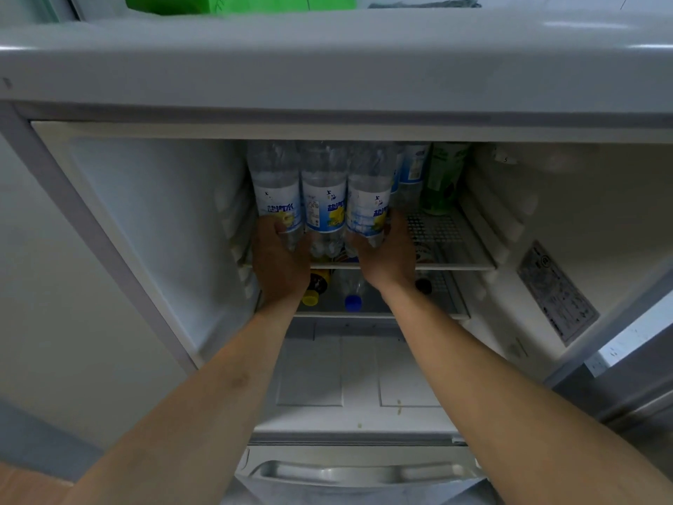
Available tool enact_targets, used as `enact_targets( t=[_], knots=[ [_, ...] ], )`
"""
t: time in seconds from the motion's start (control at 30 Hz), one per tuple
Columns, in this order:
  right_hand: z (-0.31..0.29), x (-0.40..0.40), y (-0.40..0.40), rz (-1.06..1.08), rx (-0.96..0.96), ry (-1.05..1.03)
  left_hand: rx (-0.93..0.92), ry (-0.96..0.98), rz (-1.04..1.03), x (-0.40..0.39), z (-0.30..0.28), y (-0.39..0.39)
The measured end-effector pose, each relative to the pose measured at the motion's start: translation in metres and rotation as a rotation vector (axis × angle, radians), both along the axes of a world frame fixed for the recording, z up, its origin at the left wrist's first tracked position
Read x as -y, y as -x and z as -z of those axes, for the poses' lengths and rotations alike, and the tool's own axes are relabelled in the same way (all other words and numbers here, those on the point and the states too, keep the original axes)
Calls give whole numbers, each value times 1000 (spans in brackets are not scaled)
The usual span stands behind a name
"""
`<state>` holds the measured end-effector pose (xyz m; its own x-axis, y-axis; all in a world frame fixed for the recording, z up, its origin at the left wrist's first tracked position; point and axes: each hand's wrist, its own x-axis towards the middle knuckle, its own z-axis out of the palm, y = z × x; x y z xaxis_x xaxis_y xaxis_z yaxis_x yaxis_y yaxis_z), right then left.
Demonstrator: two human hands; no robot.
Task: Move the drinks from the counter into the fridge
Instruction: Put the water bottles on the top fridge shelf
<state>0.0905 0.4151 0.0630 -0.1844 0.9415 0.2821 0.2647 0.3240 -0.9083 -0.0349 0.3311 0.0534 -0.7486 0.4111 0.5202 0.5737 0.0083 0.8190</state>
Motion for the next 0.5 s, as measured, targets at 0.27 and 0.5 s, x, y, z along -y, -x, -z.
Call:
enact_targets(
  t=[0.27, 0.5],
  knots=[
    [0, 5, 2, 46, -9, 3, 50, 25, 55, 7, 3, 6],
    [2, 8, -1, 50, 38, 18, 142, -48, 62, 13, 10, 10]
  ],
)
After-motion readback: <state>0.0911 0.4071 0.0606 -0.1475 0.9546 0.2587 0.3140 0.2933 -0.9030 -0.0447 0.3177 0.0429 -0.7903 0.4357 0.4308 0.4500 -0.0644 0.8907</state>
